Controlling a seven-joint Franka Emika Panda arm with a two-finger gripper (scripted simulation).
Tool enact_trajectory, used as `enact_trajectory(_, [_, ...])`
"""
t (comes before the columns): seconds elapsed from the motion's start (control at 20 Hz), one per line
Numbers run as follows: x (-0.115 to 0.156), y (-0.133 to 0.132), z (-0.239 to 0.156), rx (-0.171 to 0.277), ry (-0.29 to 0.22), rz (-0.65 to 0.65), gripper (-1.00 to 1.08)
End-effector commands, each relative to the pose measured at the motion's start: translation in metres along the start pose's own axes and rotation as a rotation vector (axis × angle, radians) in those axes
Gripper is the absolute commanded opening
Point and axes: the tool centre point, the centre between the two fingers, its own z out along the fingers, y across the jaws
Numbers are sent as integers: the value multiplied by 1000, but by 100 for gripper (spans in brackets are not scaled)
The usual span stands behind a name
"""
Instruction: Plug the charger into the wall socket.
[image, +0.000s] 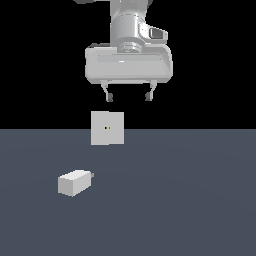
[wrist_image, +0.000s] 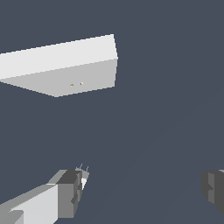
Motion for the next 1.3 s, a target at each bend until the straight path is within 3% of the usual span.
enact_trajectory(0.0, [0,0,0,0,0,0,100])
enact_trajectory(0.55, [-14,-8,11,-3,22,45,100])
enact_trajectory(1.25, [-62,-43,56,-13,107,221,100])
